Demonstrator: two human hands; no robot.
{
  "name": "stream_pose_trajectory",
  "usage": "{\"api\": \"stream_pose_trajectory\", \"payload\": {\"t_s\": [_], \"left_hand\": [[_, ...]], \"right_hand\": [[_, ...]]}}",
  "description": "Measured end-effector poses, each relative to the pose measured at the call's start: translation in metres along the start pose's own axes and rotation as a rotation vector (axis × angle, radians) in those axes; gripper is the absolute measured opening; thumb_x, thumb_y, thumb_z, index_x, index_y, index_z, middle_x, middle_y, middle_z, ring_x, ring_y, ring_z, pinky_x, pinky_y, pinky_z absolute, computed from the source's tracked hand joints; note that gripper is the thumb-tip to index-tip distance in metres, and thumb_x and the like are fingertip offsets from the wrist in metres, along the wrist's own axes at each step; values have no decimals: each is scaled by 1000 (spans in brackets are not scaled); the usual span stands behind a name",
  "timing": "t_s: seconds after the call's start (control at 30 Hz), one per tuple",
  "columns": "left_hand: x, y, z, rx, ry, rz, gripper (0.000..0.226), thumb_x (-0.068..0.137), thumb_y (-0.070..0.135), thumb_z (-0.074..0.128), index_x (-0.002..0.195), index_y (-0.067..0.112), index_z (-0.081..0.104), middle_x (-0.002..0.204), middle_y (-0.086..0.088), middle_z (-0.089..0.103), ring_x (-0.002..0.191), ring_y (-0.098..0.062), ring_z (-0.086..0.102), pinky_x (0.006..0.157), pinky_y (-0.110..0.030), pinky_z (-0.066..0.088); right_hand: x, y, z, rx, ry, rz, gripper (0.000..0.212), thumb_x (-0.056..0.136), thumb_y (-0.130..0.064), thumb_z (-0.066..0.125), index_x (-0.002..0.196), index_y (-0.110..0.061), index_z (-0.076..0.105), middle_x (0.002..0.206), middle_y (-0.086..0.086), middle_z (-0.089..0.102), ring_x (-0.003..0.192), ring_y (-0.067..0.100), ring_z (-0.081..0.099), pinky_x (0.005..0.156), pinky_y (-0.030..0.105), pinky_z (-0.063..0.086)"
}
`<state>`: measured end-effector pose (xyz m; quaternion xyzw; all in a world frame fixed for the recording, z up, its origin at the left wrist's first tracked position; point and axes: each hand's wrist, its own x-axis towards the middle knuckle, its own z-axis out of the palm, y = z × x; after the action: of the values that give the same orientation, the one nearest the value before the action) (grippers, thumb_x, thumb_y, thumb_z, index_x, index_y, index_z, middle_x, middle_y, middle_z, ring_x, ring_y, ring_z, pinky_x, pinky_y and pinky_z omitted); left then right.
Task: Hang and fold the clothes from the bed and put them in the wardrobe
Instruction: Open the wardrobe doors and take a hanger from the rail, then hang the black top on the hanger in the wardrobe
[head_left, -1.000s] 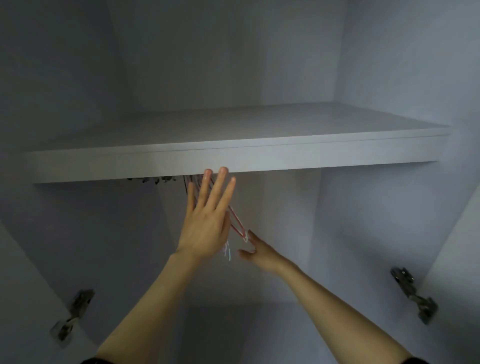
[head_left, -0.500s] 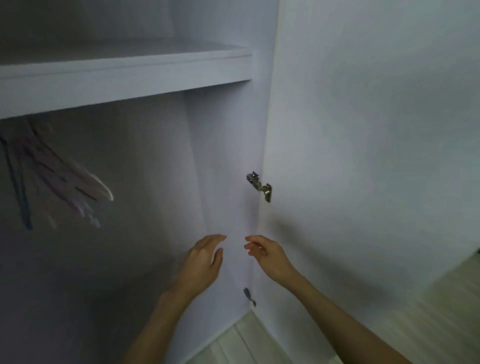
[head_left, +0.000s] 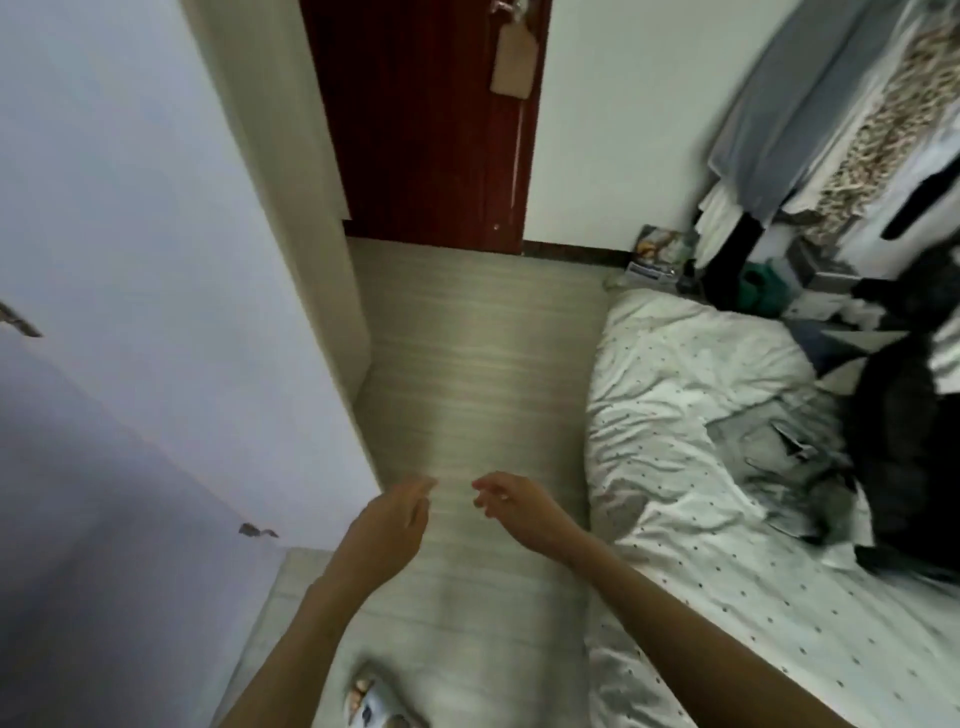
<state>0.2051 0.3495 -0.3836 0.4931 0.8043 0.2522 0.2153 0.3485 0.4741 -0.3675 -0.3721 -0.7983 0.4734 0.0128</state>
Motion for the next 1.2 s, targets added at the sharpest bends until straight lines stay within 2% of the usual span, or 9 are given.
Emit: {"api": "stream_pose_trajectory", "payload": {"t_s": [0.1, 0.23, 0.33, 0.4, 0.53, 0.77, 0.97, 1.13, 1.2], "left_hand": [[16, 57, 55, 28, -151, 131, 36, 99, 17, 40, 133, 12, 50, 136, -5, 53, 125, -18, 48, 101, -20, 30], [37, 146, 119, 16, -305, 316, 33, 97, 13, 46, 128, 12, 56, 127, -8, 60, 117, -22, 56, 97, -28, 40], [49, 208, 162, -4, -438, 466, 33, 97, 15, 47, 129, 16, 55, 123, -5, 61, 109, -20, 59, 92, -29, 44], [58, 256, 203, 34, -559, 590, 34, 97, 15, 46, 131, 15, 53, 126, -4, 59, 112, -18, 57, 95, -30, 42], [67, 322, 266, 113, -770, 783, 38, 99, 18, 41, 136, 15, 46, 138, 1, 50, 125, -13, 47, 103, -29, 37], [59, 407, 352, 193, -1054, 1084, 38, 99, 18, 40, 137, 16, 45, 140, 2, 45, 128, -11, 43, 105, -30, 36], [41, 432, 393, 286, -1229, 1221, 39, 101, 19, 34, 140, 17, 40, 141, 6, 40, 129, -10, 37, 105, -28, 33], [48, 438, 424, 281, -1250, 1260, 39, 100, 21, 33, 138, 21, 41, 138, 11, 40, 126, -5, 37, 100, -23, 34], [55, 447, 440, 263, -1220, 1283, 38, 100, 20, 34, 137, 21, 42, 137, 11, 42, 125, -6, 39, 98, -21, 34]], "right_hand": [[-51, 57, -47, 91, 122, 139, 28, 98, -10, 46, 121, -1, 59, 117, 17, 64, 109, 30, 60, 95, 30, 42], [-128, 128, -105, 118, 296, 284, 31, 99, -18, 44, 126, -9, 57, 124, 10, 62, 115, 25, 57, 98, 30, 41], [-179, 169, -136, 220, 458, 419, 30, 99, -19, 43, 125, -12, 57, 118, 8, 65, 104, 29, 62, 91, 34, 48], [-218, 199, -155, 277, 585, 530, 30, 100, -19, 42, 126, -13, 56, 118, 5, 64, 104, 27, 62, 86, 33, 49], [-271, 243, -174, 334, 766, 728, 31, 99, -18, 41, 127, -14, 55, 120, 6, 64, 110, 25, 58, 93, 32, 45], [-340, 294, -177, 378, 1091, 1122, 37, 99, -24, 41, 134, -16, 49, 125, 6, 60, 114, 22, 57, 90, 29, 44], [-368, 341, -188, 282, 1077, 1424, 48, 100, -26, 38, 145, -14, 30, 146, 7, 39, 134, 26, 35, 107, 47, 32], [-374, 386, -204, 194, 991, 1552, 60, 99, -13, 34, 151, -17, 4, 158, 1, 12, 144, 23, 13, 116, 47, 16], [-374, 403, -201, 179, 914, 1601, 66, 95, -8, 38, 151, -14, 2, 153, 2, 24, 141, 24, 22, 116, 47, 15]]}}
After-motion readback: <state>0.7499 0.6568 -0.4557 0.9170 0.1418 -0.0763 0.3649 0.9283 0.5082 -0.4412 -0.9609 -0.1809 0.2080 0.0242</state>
